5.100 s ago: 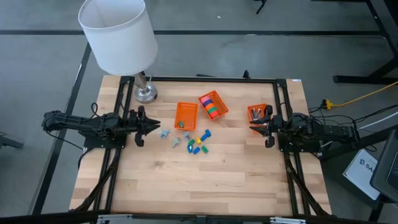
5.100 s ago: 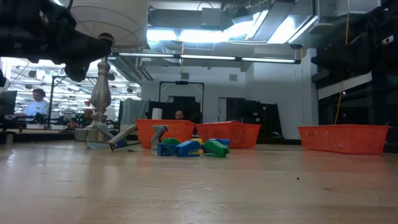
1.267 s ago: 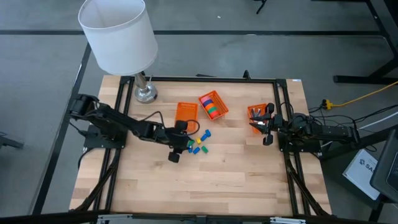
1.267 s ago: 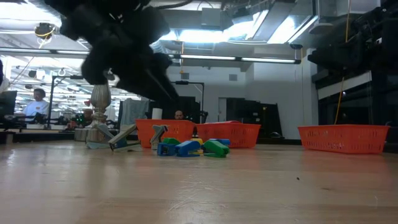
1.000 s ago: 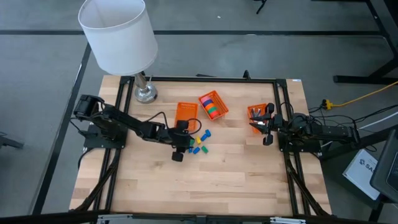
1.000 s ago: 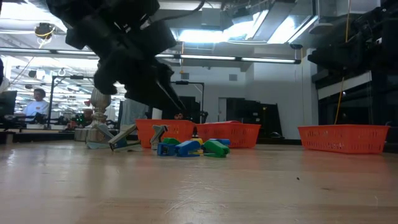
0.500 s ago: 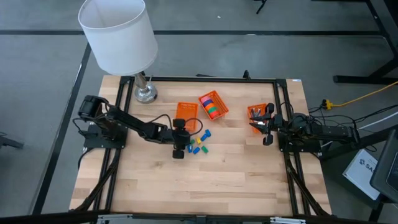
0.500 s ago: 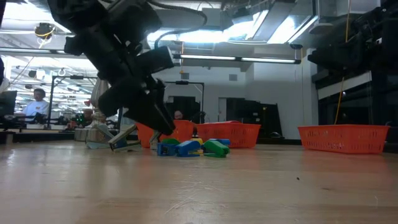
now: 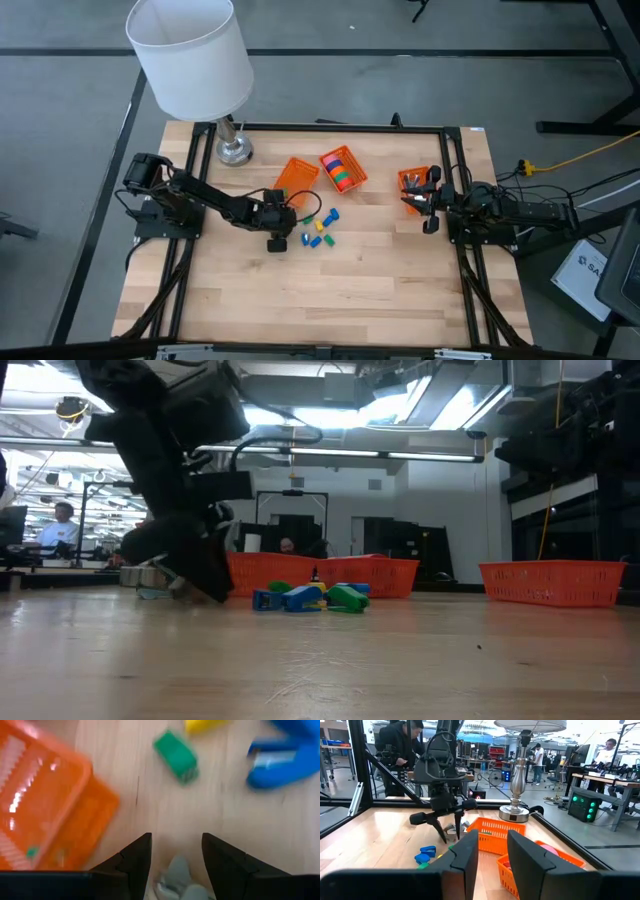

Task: Pick and place Stapler, Stapler remover, tape
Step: Put the green stapler into the left orange bin

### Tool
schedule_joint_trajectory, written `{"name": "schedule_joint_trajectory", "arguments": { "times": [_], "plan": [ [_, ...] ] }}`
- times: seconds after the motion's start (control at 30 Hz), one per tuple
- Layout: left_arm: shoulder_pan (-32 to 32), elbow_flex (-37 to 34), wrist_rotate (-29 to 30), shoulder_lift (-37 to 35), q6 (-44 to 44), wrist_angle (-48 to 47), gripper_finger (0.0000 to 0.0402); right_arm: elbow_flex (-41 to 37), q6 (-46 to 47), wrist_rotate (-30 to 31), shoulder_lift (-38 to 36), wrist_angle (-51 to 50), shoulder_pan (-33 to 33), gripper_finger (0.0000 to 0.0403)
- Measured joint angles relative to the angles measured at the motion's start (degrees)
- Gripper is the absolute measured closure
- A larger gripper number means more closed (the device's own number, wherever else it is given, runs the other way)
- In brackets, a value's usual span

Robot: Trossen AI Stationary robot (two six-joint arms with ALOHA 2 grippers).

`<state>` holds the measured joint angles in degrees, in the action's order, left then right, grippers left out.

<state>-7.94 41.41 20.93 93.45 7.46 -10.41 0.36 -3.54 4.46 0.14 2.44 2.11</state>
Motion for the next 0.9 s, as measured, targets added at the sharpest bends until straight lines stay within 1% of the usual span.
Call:
{"name": "schedule_joint_trajectory", "arguments": {
  "times": [0.13,0.33,0.53,0.73,0.83,0.9],
  "plan": [
    [0.0,0.1,-0.2,-0.2,2.4,-2.2,0.0231,0.0,0.1,0.0,0.0,0.0,0.0,0.0295],
    [-0.4,0.1,-1.5,-0.2,3.0,-3.2,0.0231,0.0,0.1,0.0,0.0,0.0,0.0,0.0295],
    [-1.8,-0.1,-2.4,-3.3,2.9,-6.7,0.0231,0.0,0.1,0.0,0.0,0.0,0.0,0.0295],
    [-2.6,-0.1,-2.4,-8.1,2.9,-5.7,0.0231,0.0,0.1,0.0,0.0,0.0,0.0,0.0295],
    [-2.6,-0.1,-2.4,-8.4,3.1,-3.3,0.0231,0.0,0.1,0.0,0.0,0.0,0.0,0.0295],
    [-2.6,-0.1,-2.2,-7.3,3.6,0.0,0.0231,0.0,0.1,0.0,0.0,0.0,0.0,0.0295]
  ]
}}
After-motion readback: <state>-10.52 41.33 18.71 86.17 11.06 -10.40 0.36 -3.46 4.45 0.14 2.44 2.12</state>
